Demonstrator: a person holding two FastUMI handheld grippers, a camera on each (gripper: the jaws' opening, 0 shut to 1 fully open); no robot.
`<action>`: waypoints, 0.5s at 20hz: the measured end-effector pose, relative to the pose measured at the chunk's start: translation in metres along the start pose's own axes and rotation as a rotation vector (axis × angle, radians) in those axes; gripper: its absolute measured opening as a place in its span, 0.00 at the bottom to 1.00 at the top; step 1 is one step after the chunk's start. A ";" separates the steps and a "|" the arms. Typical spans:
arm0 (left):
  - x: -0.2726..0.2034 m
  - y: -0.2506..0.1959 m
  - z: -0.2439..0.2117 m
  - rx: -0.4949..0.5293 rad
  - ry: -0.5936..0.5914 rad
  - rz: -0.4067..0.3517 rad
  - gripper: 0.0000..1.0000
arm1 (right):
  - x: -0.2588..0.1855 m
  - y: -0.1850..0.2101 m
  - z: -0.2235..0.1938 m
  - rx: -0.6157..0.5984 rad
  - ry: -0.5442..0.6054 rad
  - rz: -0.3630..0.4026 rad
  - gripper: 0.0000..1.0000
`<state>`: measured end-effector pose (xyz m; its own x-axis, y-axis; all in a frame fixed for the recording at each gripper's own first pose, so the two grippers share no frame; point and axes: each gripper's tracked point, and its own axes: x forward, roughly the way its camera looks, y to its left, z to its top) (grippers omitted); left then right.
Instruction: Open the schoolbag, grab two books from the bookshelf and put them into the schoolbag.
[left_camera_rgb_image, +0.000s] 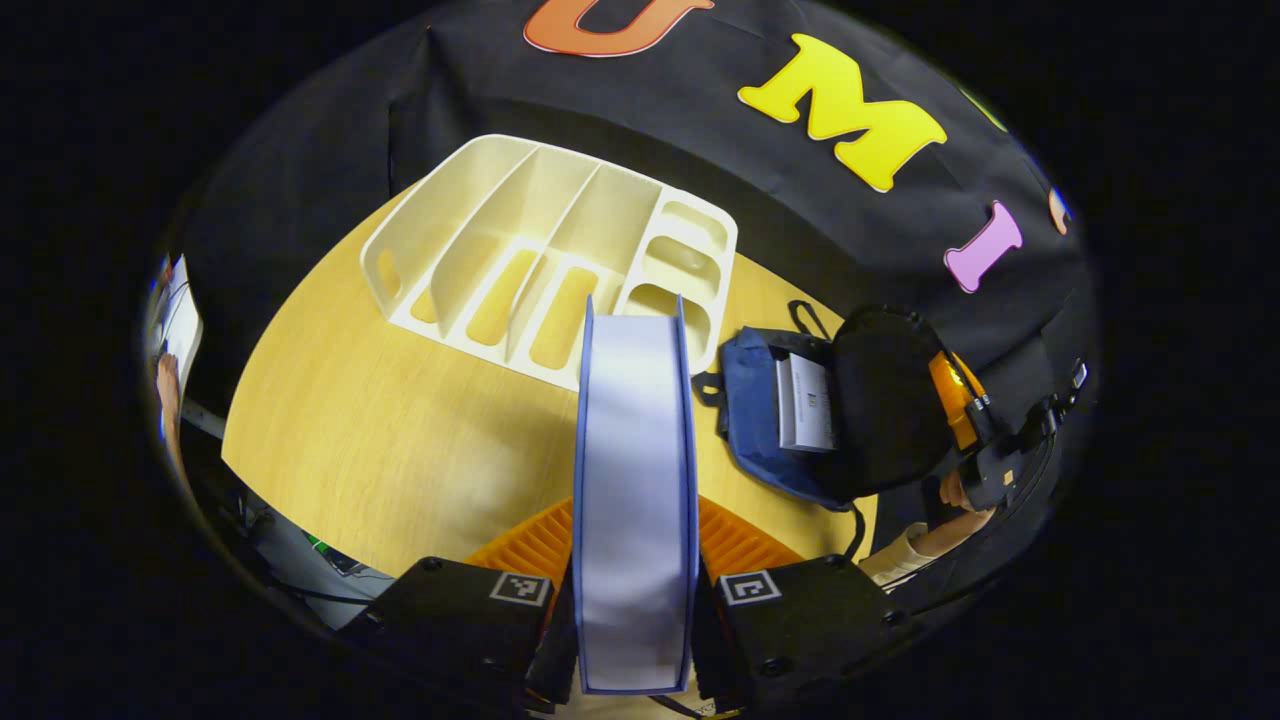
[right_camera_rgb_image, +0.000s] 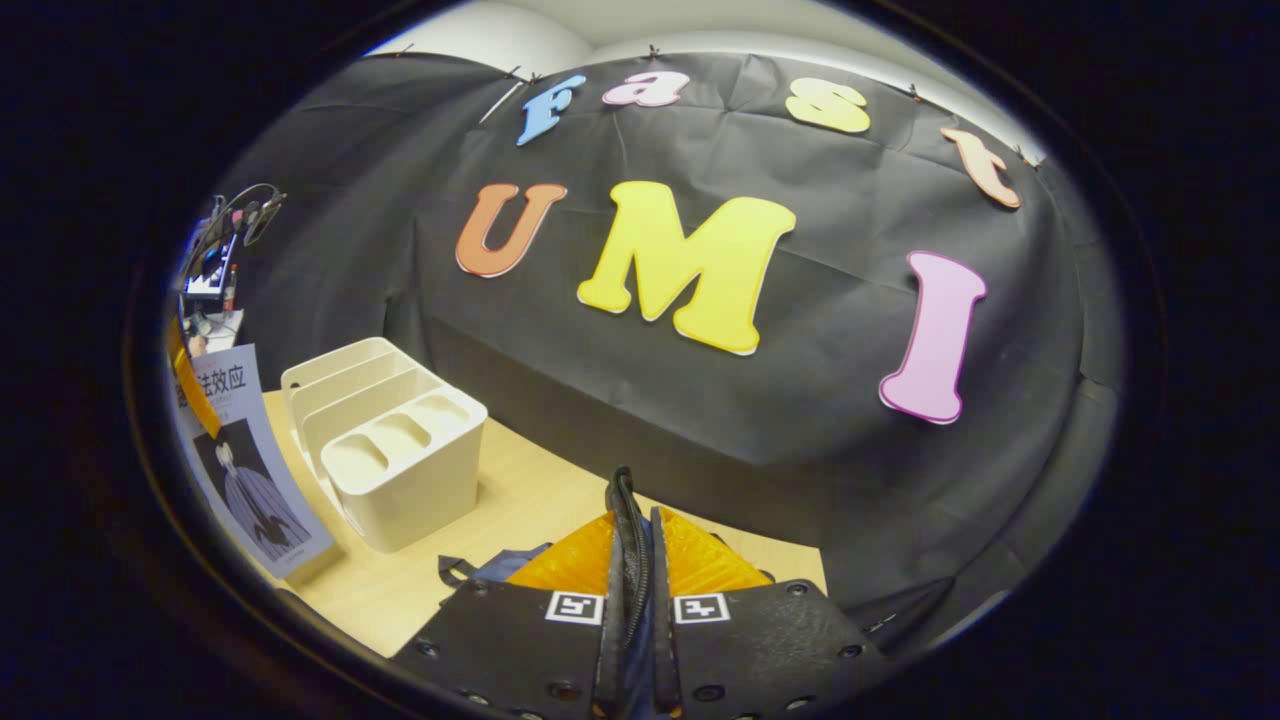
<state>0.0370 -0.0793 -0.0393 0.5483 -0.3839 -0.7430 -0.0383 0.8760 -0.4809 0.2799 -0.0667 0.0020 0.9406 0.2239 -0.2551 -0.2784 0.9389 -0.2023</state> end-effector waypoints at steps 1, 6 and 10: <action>-0.001 -0.008 0.003 -0.002 -0.012 -0.031 0.48 | 0.001 -0.003 -0.001 0.013 0.002 -0.006 0.11; 0.020 -0.040 0.008 -0.006 -0.011 -0.170 0.47 | -0.002 -0.010 0.003 0.014 -0.016 -0.005 0.11; 0.043 -0.082 0.024 -0.034 -0.047 -0.331 0.47 | -0.002 -0.014 0.001 0.015 -0.015 -0.001 0.11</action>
<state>0.0837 -0.1602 -0.0203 0.5739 -0.6310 -0.5220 0.1205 0.6956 -0.7083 0.2825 -0.0802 0.0058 0.9437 0.2265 -0.2410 -0.2745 0.9429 -0.1889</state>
